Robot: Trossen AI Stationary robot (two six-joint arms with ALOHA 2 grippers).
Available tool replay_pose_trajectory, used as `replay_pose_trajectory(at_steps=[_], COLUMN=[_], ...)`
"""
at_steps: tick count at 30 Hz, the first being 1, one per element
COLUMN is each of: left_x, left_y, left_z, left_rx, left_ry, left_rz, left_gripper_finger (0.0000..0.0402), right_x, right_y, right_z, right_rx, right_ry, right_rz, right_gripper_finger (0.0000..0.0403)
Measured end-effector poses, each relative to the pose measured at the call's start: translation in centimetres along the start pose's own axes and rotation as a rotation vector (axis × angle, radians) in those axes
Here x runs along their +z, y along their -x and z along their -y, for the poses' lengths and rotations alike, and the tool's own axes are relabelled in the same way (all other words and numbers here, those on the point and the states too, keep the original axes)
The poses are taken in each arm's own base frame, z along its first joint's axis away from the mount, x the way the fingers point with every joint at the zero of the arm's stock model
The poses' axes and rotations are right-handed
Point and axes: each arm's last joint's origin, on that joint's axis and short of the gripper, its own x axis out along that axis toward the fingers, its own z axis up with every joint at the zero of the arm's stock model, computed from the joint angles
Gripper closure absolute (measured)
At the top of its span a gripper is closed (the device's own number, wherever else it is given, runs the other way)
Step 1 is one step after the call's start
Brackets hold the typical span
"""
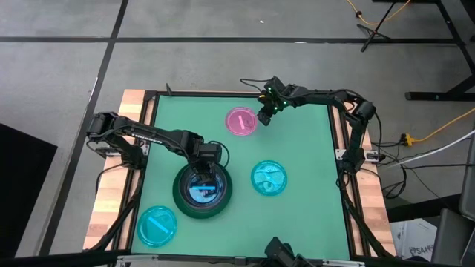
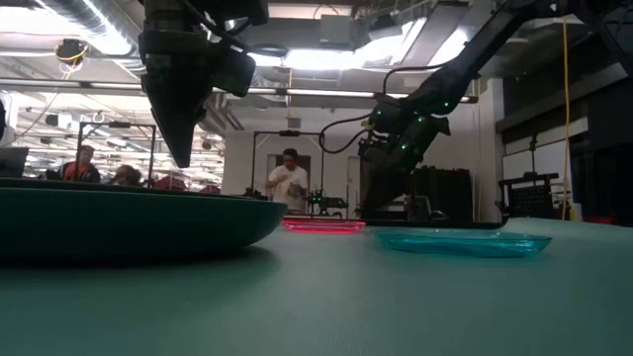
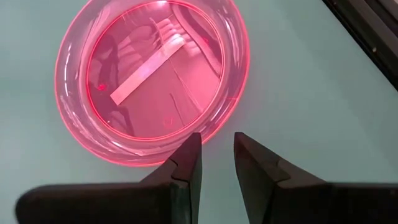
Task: Stack plastic plates
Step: Stack the light pink plate on top of the stacked light blue plate
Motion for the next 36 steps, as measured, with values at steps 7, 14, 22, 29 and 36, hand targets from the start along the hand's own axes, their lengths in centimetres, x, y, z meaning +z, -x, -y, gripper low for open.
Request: replay_pose_trajectory(at_steps=[7, 14, 22, 29, 36], left_x=[0.0, 0.0, 0.1, 0.1, 0.1], left_y=[0.0, 0.0, 0.0, 0.0, 0.0], left_z=[0.0, 0.0, 0.0, 0.0, 0.0], left_rx=[0.0, -0.001, 0.001, 0.001, 0.001], left_ry=[0.0, 0.0, -0.001, -0.001, -0.001], left_rz=[0.0, 0.0, 0.01, 0.01, 0.01], left_gripper_finger=[0.0278, 0.0278, 0.0278, 0.0278, 0.0278], right_x=[0.1, 0.1, 0.1, 0.1, -0.5], right_y=[-0.4, -0.5, -0.5, -0.7, -1.9], right_z=[-1.2, -1.4, -1.4, -1.4, -1.1], right_rx=[0.001, -0.065, -0.057, -0.056, -0.036], right_ry=[0.029, 0.037, 0.038, 0.038, 0.028], right_rz=[-0.007, -0.014, -0.014, -0.016, -0.041], right_gripper_finger=[0.0319, 0.032, 0.0319, 0.0319, 0.0319])
